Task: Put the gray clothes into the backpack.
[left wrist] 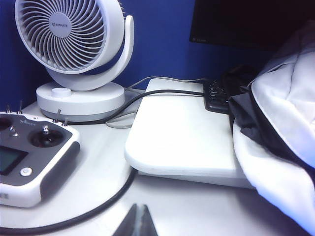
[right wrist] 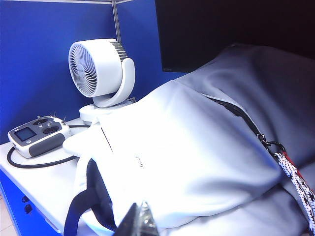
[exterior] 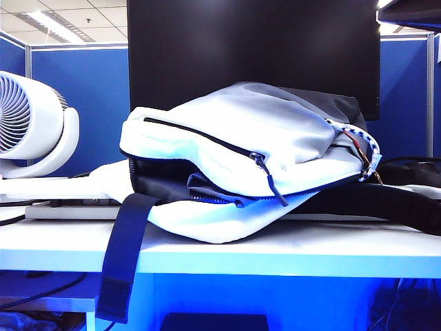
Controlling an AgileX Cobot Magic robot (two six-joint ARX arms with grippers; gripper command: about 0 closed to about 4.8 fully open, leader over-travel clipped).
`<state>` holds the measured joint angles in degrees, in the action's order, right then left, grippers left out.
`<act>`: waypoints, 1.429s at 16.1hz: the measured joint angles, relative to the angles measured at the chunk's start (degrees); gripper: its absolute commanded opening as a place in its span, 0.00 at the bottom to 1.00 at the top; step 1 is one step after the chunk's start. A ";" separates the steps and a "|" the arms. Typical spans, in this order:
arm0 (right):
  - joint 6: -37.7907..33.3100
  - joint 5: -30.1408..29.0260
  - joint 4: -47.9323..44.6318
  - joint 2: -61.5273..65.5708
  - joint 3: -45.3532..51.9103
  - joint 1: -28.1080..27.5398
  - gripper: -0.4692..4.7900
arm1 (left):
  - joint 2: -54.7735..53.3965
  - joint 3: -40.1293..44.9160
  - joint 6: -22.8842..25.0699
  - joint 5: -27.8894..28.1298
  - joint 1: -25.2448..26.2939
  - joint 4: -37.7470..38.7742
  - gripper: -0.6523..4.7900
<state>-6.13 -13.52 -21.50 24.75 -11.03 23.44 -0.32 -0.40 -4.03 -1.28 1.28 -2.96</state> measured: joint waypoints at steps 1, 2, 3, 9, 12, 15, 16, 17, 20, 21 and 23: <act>0.00 0.00 0.00 0.00 0.00 0.00 0.08 | 0.00 0.00 0.90 -0.02 0.00 0.00 0.11; 0.00 0.00 0.00 0.00 0.00 0.00 0.08 | 0.00 0.00 2.84 -0.04 0.00 0.00 0.11; 0.00 0.00 0.00 0.00 0.00 0.00 0.08 | 0.00 0.00 3.15 -0.04 0.00 0.00 0.11; 0.00 0.00 0.00 0.00 0.00 0.00 0.08 | 0.00 0.00 3.17 -0.04 0.00 0.22 0.11; 0.00 0.00 0.00 0.00 0.00 0.00 0.08 | 0.00 0.00 3.19 -0.04 0.00 0.22 0.11; 0.00 0.00 0.00 0.00 0.00 0.00 0.08 | 0.00 0.00 3.17 -0.04 0.00 0.22 0.11; 0.00 0.00 0.00 0.00 0.00 0.00 0.08 | 0.00 0.00 3.17 -0.04 0.00 0.22 0.11; 0.00 0.00 0.00 0.00 0.00 0.00 0.08 | 0.00 0.00 3.17 -0.04 0.00 0.22 0.11; 0.26 0.00 0.02 0.00 0.00 0.00 0.08 | 0.00 0.00 3.19 -0.04 0.00 0.22 0.11; 0.46 0.02 0.35 -0.09 0.00 0.00 0.08 | 0.00 0.00 3.19 -0.04 0.00 0.22 0.11; 6.29 1.09 9.07 -9.38 -0.13 -1.01 0.08 | 0.00 0.00 3.19 -0.04 0.00 0.22 0.11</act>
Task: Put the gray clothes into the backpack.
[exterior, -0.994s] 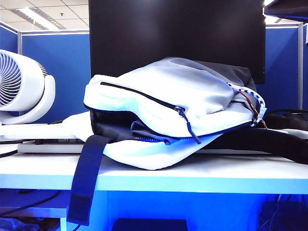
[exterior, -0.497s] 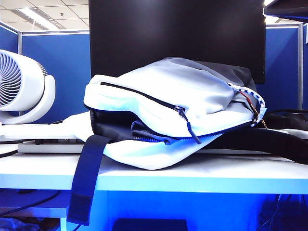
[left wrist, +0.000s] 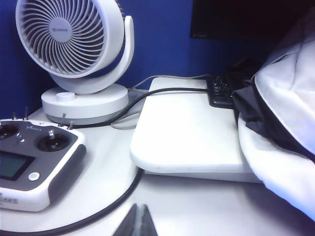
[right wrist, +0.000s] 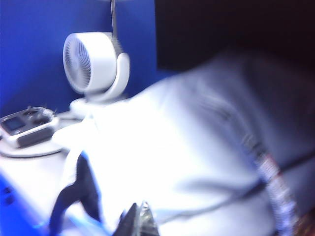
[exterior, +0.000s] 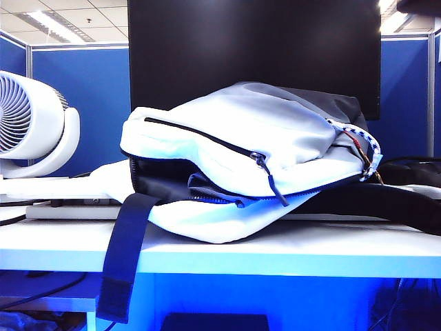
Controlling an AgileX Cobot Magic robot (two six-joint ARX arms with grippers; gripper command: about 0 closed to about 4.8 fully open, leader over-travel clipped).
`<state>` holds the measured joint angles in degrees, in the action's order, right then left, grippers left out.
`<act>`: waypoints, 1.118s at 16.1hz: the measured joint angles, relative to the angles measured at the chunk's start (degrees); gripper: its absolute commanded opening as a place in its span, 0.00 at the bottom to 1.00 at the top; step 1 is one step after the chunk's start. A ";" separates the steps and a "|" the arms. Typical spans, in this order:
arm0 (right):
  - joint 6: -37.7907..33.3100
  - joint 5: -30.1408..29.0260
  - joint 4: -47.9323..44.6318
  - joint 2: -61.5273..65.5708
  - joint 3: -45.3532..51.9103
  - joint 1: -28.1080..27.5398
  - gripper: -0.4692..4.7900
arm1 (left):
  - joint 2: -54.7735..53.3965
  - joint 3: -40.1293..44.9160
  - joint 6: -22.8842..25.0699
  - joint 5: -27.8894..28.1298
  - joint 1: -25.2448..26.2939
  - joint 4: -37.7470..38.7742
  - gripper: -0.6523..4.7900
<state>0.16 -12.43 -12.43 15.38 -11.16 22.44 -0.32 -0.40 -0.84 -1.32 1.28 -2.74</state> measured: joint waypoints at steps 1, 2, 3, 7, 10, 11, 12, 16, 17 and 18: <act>1.51 2.10 3.85 -2.86 -0.13 -1.22 0.08 | 0.00 0.00 0.00 -0.13 0.00 0.02 0.11; 1.86 4.52 7.34 -5.66 0.04 -3.21 0.08 | 0.00 0.00 0.00 -0.02 0.00 0.04 0.11; 1.57 6.82 10.67 -8.28 0.15 -6.49 0.08 | 0.00 0.00 0.00 0.02 -0.02 0.04 0.11; -1.25 7.76 19.19 -15.04 0.11 -21.38 0.08 | 0.00 0.00 0.00 -0.15 -0.04 0.13 0.11; -1.68 7.65 19.93 -15.19 2.97 -23.54 0.08 | 0.00 0.00 0.00 -0.15 -0.04 0.15 0.11; -2.03 7.48 19.65 -15.19 4.83 -23.39 0.08 | 0.00 0.00 0.00 -0.17 -0.04 0.17 0.11; -2.80 7.30 19.43 -15.19 6.47 -23.12 0.08 | 0.00 0.00 0.00 -0.17 -0.04 0.17 0.11; -7.34 5.90 16.26 -15.19 10.29 -23.15 0.08 | 0.00 0.00 0.00 -0.17 -0.04 0.20 0.11; -7.85 5.84 16.17 -15.19 10.40 -23.17 0.08 | 0.00 0.00 0.00 -0.17 -0.04 0.20 0.11; -8.00 5.77 15.98 -15.19 10.49 -23.17 0.08 | 0.00 0.00 0.00 -0.17 -0.04 0.20 0.11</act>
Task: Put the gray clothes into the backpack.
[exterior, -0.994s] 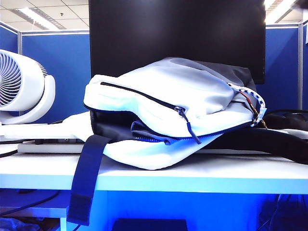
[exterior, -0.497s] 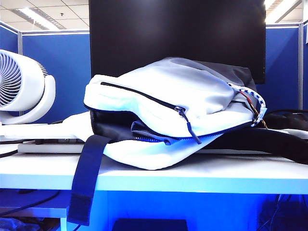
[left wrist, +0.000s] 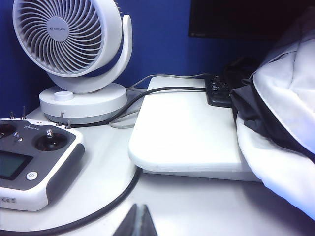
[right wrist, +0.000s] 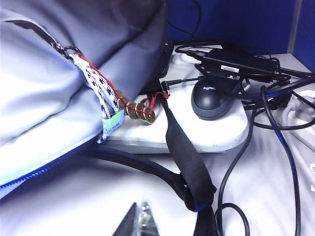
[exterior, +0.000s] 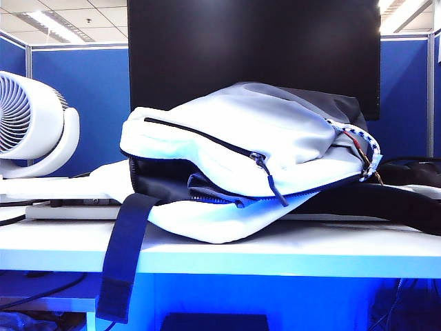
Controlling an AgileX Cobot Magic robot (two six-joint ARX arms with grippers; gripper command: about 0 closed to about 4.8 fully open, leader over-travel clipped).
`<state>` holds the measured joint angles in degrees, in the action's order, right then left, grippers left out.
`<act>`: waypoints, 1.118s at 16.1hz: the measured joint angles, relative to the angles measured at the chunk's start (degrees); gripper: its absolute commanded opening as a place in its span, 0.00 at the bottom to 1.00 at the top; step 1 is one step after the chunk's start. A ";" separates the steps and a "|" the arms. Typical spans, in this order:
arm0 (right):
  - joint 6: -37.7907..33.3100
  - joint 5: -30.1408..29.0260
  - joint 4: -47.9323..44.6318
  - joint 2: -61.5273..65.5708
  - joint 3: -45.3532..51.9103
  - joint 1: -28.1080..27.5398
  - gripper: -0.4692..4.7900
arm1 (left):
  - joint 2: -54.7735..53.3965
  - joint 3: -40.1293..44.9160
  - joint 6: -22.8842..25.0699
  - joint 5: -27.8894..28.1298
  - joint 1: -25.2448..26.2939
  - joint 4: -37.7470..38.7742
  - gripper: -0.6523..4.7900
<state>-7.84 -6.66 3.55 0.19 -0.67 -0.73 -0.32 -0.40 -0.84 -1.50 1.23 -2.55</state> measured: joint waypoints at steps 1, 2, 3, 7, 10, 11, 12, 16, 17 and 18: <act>-0.09 0.00 -0.02 0.00 0.11 0.00 0.08 | 0.00 0.00 0.00 0.00 0.00 0.00 0.11; -0.07 -0.02 0.02 0.00 0.11 0.00 0.08 | 0.00 0.00 0.00 0.00 0.00 0.00 0.11; -0.07 0.00 0.20 0.00 0.11 0.00 0.08 | 0.00 0.00 0.00 0.00 0.00 0.02 0.11; -0.02 0.44 0.37 0.00 0.11 0.00 0.08 | 0.00 0.00 0.00 0.00 0.00 0.00 0.11; -1.55 0.37 0.04 0.00 0.11 0.02 0.08 | 0.00 0.00 0.00 0.00 0.00 0.02 0.11; -1.97 0.37 -0.04 0.00 0.11 0.00 0.08 | 0.00 0.00 0.00 0.00 0.00 0.00 0.11; -2.10 0.42 -0.04 0.00 0.11 0.00 0.08 | 0.00 0.00 0.00 0.00 0.00 0.00 0.11; -2.21 0.72 -0.07 0.00 0.11 0.00 0.08 | 0.00 0.00 0.00 0.00 0.00 0.00 0.11; -2.23 1.53 -0.07 0.00 0.11 0.00 0.08 | 0.00 0.00 0.00 0.00 0.00 0.02 0.11; -2.23 1.66 -0.04 0.00 0.11 0.00 0.08 | 0.00 0.00 0.00 0.00 0.00 0.00 0.11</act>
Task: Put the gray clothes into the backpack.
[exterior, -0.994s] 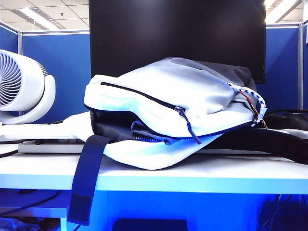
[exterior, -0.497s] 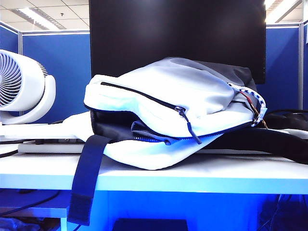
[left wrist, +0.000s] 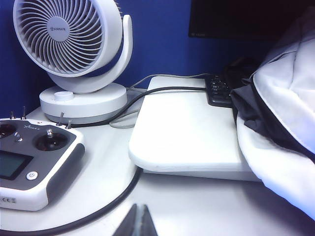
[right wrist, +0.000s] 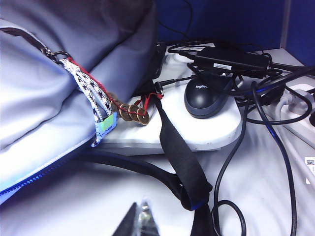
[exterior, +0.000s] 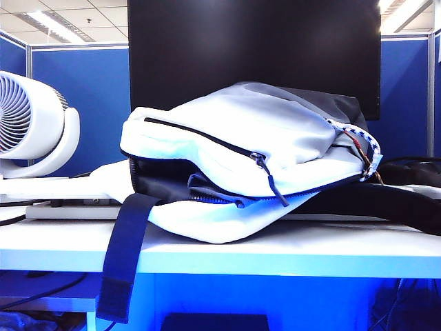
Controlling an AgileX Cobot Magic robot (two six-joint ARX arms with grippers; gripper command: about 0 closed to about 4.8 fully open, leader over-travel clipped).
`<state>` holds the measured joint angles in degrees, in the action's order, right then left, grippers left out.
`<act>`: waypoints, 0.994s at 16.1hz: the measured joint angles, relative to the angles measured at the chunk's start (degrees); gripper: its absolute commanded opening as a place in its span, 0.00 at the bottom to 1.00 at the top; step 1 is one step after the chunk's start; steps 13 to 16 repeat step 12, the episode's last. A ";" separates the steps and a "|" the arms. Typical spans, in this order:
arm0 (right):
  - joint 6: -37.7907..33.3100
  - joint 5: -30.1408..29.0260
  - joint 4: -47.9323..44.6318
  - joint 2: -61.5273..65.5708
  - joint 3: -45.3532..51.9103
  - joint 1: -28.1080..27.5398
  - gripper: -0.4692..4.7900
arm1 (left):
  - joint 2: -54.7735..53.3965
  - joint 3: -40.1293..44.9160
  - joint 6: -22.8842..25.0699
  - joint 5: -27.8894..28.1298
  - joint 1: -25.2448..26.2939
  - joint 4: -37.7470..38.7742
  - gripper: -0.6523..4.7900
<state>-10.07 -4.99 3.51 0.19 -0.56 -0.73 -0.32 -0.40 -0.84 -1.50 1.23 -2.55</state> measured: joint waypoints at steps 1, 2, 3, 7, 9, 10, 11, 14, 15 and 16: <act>0.00 0.00 0.04 0.00 0.00 0.00 0.08 | 0.00 0.00 0.00 0.00 0.00 0.00 0.11; 0.00 0.00 0.24 0.00 0.00 0.00 0.08 | 0.00 0.00 0.00 0.00 0.00 0.00 0.11; 0.00 0.00 0.50 0.00 0.00 0.00 0.08 | 0.00 0.00 0.00 0.00 0.00 0.00 0.11; 0.00 0.00 0.50 0.00 0.00 0.00 0.08 | 0.00 0.00 0.00 0.00 0.00 0.02 0.11; 0.00 0.00 0.50 0.00 0.00 0.00 0.08 | 0.00 0.00 0.00 0.00 0.00 0.00 0.11; 0.00 0.00 0.50 0.00 0.00 0.00 0.08 | 0.00 0.00 0.00 0.00 0.00 0.02 0.11; 0.00 0.00 0.50 0.00 0.00 0.00 0.08 | 0.00 0.00 0.00 0.00 0.00 0.00 0.11; 0.00 0.00 0.50 0.00 0.00 0.00 0.08 | 0.00 0.00 0.00 0.00 0.00 0.02 0.11; 0.00 0.00 0.50 0.00 0.00 0.00 0.08 | 0.00 0.00 0.00 0.00 0.00 0.02 0.11; 0.00 0.00 0.50 0.00 0.00 0.00 0.08 | 0.00 0.00 0.00 0.00 0.00 0.02 0.11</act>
